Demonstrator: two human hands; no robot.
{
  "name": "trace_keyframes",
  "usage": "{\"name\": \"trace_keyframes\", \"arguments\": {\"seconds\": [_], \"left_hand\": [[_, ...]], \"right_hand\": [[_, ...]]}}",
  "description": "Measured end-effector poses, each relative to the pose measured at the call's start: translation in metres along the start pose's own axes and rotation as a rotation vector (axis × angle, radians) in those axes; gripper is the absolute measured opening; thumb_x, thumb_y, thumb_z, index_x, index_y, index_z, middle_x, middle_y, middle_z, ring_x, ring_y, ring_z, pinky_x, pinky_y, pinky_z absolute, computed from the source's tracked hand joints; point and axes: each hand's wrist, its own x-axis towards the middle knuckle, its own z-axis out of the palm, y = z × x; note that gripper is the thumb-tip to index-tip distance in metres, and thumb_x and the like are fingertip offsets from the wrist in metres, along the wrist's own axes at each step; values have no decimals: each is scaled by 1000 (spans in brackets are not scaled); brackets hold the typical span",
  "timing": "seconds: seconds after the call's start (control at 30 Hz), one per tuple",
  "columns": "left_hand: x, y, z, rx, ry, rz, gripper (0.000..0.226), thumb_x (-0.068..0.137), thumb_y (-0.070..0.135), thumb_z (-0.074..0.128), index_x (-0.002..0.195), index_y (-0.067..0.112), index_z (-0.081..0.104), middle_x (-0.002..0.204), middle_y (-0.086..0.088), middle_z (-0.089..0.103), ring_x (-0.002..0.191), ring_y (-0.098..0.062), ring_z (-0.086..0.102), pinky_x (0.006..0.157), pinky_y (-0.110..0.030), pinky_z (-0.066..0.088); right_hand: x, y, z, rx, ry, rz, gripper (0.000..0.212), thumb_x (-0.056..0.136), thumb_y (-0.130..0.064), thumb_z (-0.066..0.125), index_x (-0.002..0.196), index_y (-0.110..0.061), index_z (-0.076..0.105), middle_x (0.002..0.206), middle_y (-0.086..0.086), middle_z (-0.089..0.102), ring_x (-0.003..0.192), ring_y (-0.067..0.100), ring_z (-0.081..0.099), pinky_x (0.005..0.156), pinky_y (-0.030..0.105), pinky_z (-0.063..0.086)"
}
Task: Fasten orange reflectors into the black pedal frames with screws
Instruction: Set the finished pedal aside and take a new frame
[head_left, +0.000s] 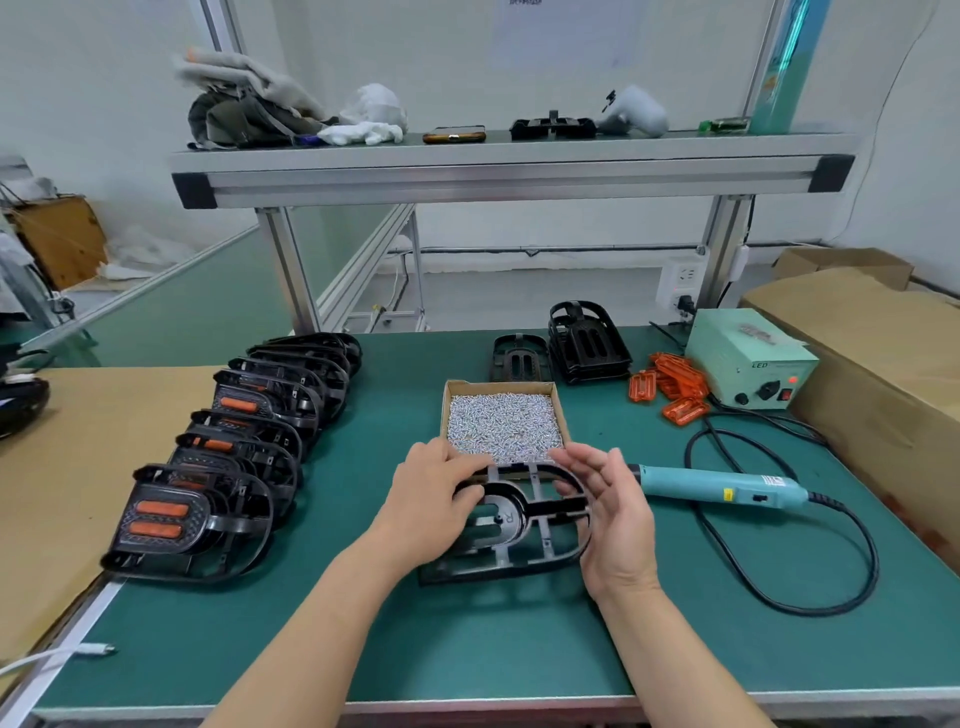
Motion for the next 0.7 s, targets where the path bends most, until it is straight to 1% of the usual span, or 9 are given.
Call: {"name": "trace_keyframes", "arguments": {"seconds": [0.1,0.23,0.27,0.37,0.47,0.53,0.57,0.63,0.7], "left_hand": [[-1,-3,9,82,-104,4,37,99,28,53,136,32,56,113,2,46,110,-19,38,99,-33,33],[-5,-6,23,30,-150,-16,37,100,28,52,137,31,56,114,3,48,110,-17,38,101,-31,32],[-5,-7,25,7,-152,-14,37,100,27,53,136,31,56,113,3,48,109,-17,38,100,-29,32],[-6,-10,31,-94,-119,-15,36,99,25,55,134,34,59,108,4,51,106,-15,39,94,-20,30],[-9,-8,35,-213,-58,-33,35,96,22,61,130,33,63,110,9,56,107,-12,43,90,-14,28],[-12,-7,36,-253,-17,-33,34,95,20,62,127,31,65,112,14,60,110,-9,48,90,-8,29],[-13,-7,36,-270,-3,-31,34,94,18,63,126,30,65,113,16,62,110,-6,50,91,-6,30],[-15,-6,35,-313,4,-42,37,91,9,62,123,27,67,113,18,63,112,-3,53,96,-9,33],[-16,-6,35,-341,-1,-72,43,85,1,59,119,25,69,112,19,64,112,-1,55,100,-14,37]], "right_hand": [[0,1,-1,-124,35,-122,29,104,-15,44,106,-2,70,110,17,74,103,24,68,93,35,51],[-1,6,0,-317,95,-240,24,98,-2,55,85,-10,73,92,9,77,93,21,70,86,27,54],[-1,7,0,-364,113,-270,25,97,0,58,82,-13,73,88,6,76,90,19,70,85,26,54],[-3,9,1,-509,149,-349,27,95,-1,62,79,-21,71,84,-2,75,85,14,70,86,30,53],[-7,6,1,-588,171,-401,28,95,-3,62,79,-24,70,84,-8,74,83,10,67,84,26,51],[-6,0,1,-646,165,-446,26,96,-3,62,82,-25,69,84,-11,72,84,9,66,80,20,50],[-3,-4,2,-689,159,-468,24,96,-5,62,84,-24,69,84,-11,72,83,11,65,79,20,49],[11,-16,1,-811,147,-500,17,96,-8,61,92,-22,68,87,-10,70,85,13,63,81,27,50],[36,-30,-4,-984,152,-507,16,97,-8,58,107,-17,67,103,-4,68,97,16,61,91,36,49]]}}
